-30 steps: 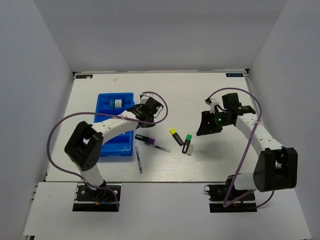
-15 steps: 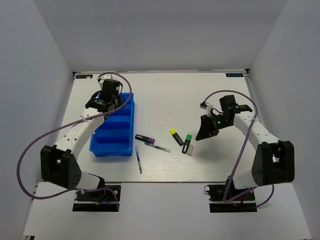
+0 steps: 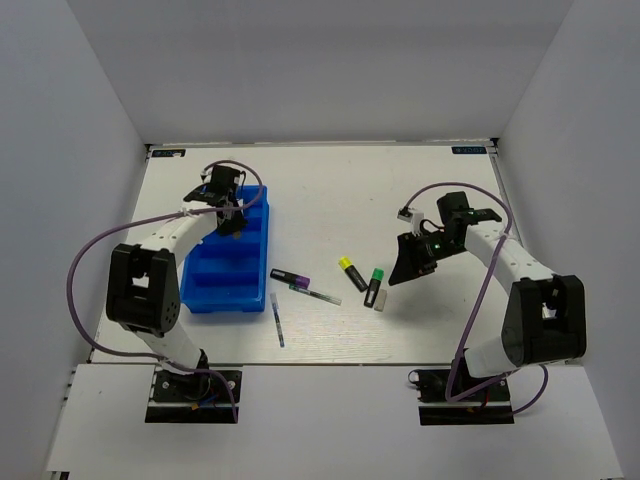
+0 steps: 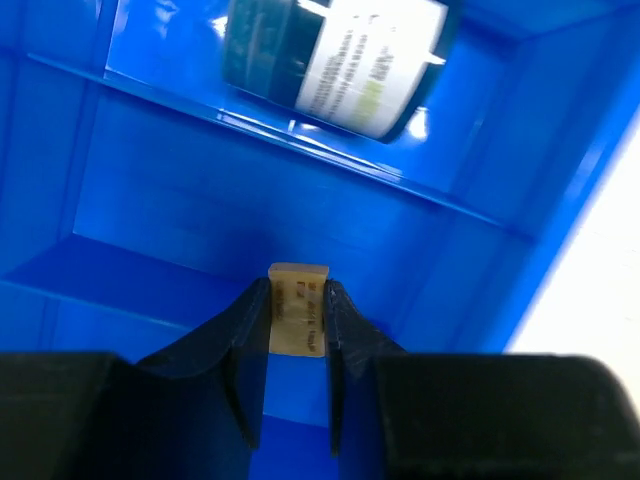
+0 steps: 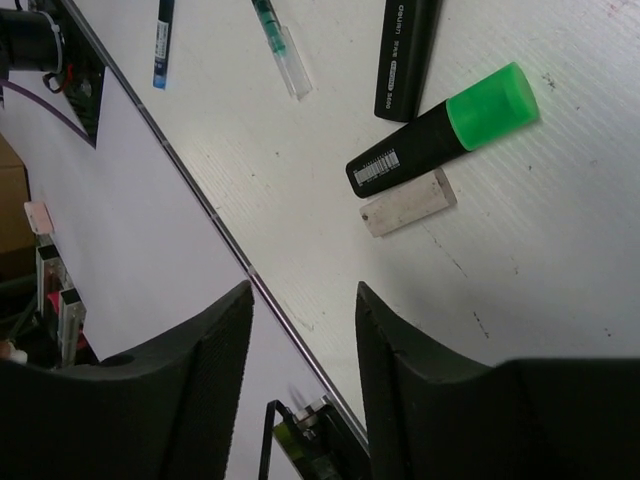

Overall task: Sort the stationery into containers
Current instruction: Place the stationery in the storage box.

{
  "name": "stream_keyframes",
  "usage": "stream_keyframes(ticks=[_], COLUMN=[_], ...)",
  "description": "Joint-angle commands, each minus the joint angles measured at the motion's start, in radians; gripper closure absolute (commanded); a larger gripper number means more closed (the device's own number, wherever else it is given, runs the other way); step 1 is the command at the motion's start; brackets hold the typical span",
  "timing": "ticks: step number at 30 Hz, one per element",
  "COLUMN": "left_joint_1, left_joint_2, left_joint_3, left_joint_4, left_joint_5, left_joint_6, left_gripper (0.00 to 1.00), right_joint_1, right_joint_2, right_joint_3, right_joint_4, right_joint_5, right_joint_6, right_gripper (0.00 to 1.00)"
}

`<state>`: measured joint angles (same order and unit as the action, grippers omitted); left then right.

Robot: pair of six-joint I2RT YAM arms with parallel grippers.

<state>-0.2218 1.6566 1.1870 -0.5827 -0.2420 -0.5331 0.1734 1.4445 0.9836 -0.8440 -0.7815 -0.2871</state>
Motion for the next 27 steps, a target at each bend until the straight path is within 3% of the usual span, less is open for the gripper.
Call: stream_keyframes(ticks=[1, 4, 6, 8, 10, 13, 16, 17, 18, 21, 23, 24, 27], left_joint_1=[0.018, 0.027, 0.029, 0.03, 0.032, 0.03, 0.027, 0.016, 0.006, -0.054, -0.112, -0.125, -0.18], left_joint_2=[0.009, 0.029, 0.043, 0.043, 0.037, 0.005, -0.085, -0.107, -0.153, -0.251, -0.335, -0.359, -0.489], left_joint_3=[0.034, 0.045, 0.052, 0.065, 0.075, 0.079, 0.056, 0.03, 0.025, 0.008, -0.01, -0.047, -0.136], left_joint_4=[0.014, 0.017, 0.017, 0.014, 0.008, -0.002, 0.001, 0.001, 0.0, -0.068, -0.135, -0.161, -0.207], left_joint_5=[0.004, 0.0, -0.003, -0.005, -0.005, 0.001, 0.03, 0.053, 0.072, 0.125, 0.136, 0.16, 0.171], left_joint_6=[0.012, 0.01, 0.012, 0.015, 0.018, 0.022, 0.044, 0.053, 0.079, 0.145, 0.173, 0.188, 0.209], left_gripper=[0.66, 0.52, 0.52, 0.45, 0.39, 0.37, 0.5, 0.68, 0.76, 0.83, 0.66, 0.42, 0.24], right_joint_1=[0.002, 0.001, 0.003, 0.003, 0.003, 0.018, 0.049, 0.057, 0.087, 0.147, 0.173, 0.196, 0.233], right_joint_2=[0.01, 0.011, 0.013, 0.016, 0.022, 0.031, 0.046, 0.051, 0.057, 0.082, 0.105, 0.111, 0.151], right_joint_3=[0.03, 0.029, 0.027, 0.027, 0.032, 0.036, 0.036, 0.036, 0.035, 0.032, 0.032, 0.03, 0.032], right_joint_4=[-0.026, -0.021, -0.021, -0.026, -0.029, -0.043, -0.053, -0.053, -0.052, -0.037, -0.018, -0.012, 0.013], right_joint_5=[-0.012, -0.006, 0.001, 0.01, 0.022, 0.044, 0.068, 0.095, 0.114, 0.212, 0.296, 0.319, 0.386], right_joint_6=[-0.018, -0.017, -0.015, -0.014, -0.007, 0.003, 0.034, 0.051, 0.061, 0.094, 0.124, 0.132, 0.172], right_gripper=[0.51, 0.43, 0.42, 0.42, 0.43, 0.52, 0.62, 0.64, 0.69, 0.69, 0.64, 0.61, 0.55])
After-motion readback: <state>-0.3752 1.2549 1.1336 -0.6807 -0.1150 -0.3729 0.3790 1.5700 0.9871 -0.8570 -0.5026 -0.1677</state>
